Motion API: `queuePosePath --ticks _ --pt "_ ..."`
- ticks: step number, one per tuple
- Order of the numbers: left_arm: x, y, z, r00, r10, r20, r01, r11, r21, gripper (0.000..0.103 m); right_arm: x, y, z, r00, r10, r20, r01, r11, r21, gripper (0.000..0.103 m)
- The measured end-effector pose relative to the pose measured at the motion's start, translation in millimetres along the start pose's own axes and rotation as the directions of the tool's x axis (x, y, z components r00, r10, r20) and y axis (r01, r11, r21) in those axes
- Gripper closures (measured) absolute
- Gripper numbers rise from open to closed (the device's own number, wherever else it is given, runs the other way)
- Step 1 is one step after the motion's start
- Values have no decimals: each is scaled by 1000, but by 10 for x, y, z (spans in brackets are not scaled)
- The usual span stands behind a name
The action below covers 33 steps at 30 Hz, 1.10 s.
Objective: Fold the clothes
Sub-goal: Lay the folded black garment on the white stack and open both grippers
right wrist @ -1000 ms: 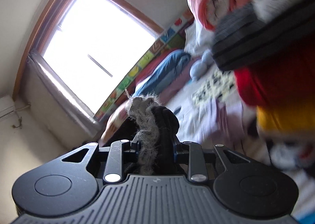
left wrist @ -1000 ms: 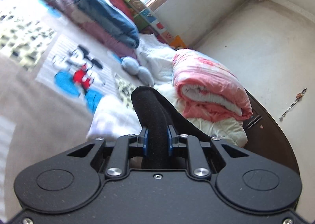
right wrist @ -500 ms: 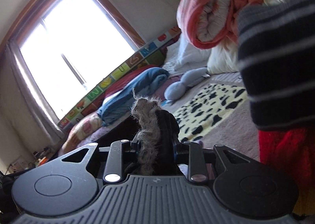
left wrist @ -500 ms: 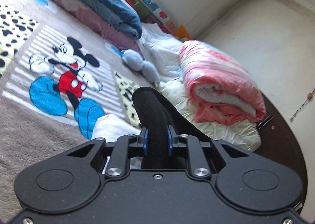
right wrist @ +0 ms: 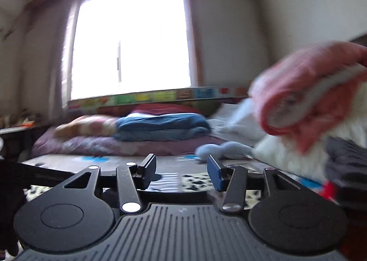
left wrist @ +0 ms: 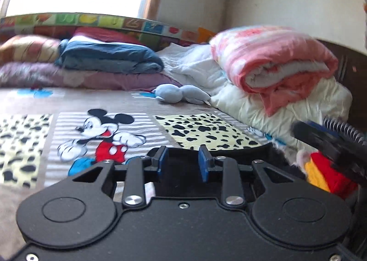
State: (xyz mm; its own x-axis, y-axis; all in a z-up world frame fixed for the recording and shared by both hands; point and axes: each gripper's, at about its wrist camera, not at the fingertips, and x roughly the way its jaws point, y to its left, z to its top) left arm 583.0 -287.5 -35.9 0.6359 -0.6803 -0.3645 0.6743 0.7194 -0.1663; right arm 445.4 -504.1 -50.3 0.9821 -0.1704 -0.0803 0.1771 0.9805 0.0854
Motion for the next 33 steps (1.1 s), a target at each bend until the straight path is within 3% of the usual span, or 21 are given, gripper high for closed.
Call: queuePosePath --ticks 3,6,7,10,14,16,17,18,20,22,24,26,31,33 --pt "274 -4 -119 999 -8 -44 9 1000 15 77 384 -147 -118 988 -10 -152 15 999 29 58" --pt "513 -37 -338 994 -12 -106 17 999 50 76 683 -389 -455 938 -29 -345 61 995 83 63" --pt "550 -97 -434 994 11 -108 -1 995 97 76 704 -425 -583 932 -27 -363 58 995 76 63" --pt "579 -121 -587 995 46 -86 -35 991 126 75 704 -443 -786 947 -2 -321 21 998 58 65" --pt "557 -194 -531 991 83 -103 -67 985 157 74 692 -409 -764 948 10 -318 10 998 61 65" --pt "441 -215 -411 991 94 -97 -81 988 130 72 666 -378 -637 949 4 -316 5 1000 29 64" --pt "353 -211 -356 992 89 -86 -80 992 102 63 588 -355 -559 954 5 -299 3 1000 26 62" --pt "248 -203 -318 994 86 -68 -81 994 74 50 474 -347 -478 961 9 -277 2 999 38 52" --pt "27 -200 -269 995 98 -36 -97 995 31 50 229 -335 -351 970 6 -244 11 998 69 34" --pt "-190 -208 -267 994 101 -30 -101 995 0 50 -4 -334 -294 968 23 -249 6 993 114 30" --pt "-413 -244 -293 992 119 -32 -119 993 -18 40 -236 -326 -296 962 33 -270 9 988 152 30" --pt "-605 -298 -329 990 133 -53 -135 990 -48 31 -456 -338 -321 953 51 -299 17 975 220 28" --pt "-977 -515 -354 979 149 -142 -164 981 -102 12 -820 -353 -313 906 96 -413 75 922 380 3" --pt "-1127 -630 -295 976 166 -141 -182 978 -105 7 -919 -280 -206 888 103 -448 80 924 373 1"
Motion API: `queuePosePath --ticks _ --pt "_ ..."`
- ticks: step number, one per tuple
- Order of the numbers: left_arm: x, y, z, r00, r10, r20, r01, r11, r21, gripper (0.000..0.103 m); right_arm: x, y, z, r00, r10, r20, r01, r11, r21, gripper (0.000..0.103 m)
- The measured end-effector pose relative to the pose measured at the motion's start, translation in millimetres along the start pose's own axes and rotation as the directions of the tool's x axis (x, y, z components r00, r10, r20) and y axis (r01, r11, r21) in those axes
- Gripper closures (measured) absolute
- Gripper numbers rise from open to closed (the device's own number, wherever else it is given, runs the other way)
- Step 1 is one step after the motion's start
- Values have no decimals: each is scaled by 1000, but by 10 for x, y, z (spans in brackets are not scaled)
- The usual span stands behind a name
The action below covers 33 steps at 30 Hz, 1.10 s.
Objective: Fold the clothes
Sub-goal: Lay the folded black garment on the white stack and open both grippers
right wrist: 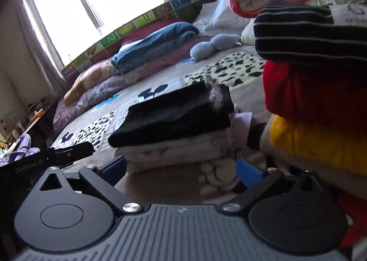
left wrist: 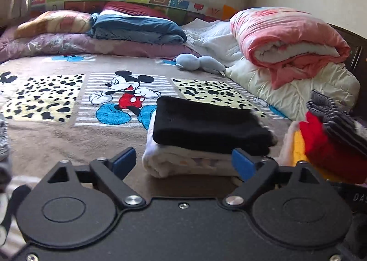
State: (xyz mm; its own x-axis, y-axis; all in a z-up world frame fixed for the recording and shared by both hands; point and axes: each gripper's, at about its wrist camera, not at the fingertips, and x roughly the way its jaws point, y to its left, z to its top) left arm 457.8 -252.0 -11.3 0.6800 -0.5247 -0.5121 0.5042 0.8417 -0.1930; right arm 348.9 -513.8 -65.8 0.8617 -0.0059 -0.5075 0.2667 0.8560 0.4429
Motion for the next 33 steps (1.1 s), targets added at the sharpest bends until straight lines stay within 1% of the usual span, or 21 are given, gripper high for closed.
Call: queuePosePath --ticks 1,2,4,6,9,11,13,15,18,23,33 --pt "-88 -56 31 1000 25 0 -25 1000 -5 2 -52 90 13 1000 -5 -19 5 1000 -27 0" --pt "-172 -115 61 998 57 -5 -57 998 -5 0 -111 168 30 999 -13 -35 12 999 -48 0" --pt "-337 -216 94 995 100 3 -100 995 15 0 -245 291 74 998 -34 -57 30 997 -70 0" --pt "-489 -291 96 993 119 19 -120 992 38 0 -383 377 128 996 -59 -65 53 995 -86 0" --pt "-623 -370 89 988 154 -17 -153 987 58 0 -576 486 163 991 -122 -58 113 984 -135 0" --pt "-713 -440 74 985 172 -17 -170 981 93 0 -687 519 162 989 -134 -54 125 980 -156 0" --pt "-822 -520 48 982 188 4 -187 973 132 0 -787 538 161 990 -127 -55 116 980 -163 0" --pt "-919 -559 31 982 190 1 -189 972 143 0 -893 568 163 990 -136 -42 127 977 -174 0" --pt "-1064 -586 10 985 171 4 -170 976 136 0 -1045 619 164 989 -149 -19 142 972 -186 0" --pt "-1226 -611 -39 985 174 8 -174 975 137 0 -1191 692 134 987 -157 -15 151 968 -198 0" --pt "-1557 -626 -69 987 157 41 -160 983 94 1 -1475 809 92 989 -147 -14 141 968 -208 0"
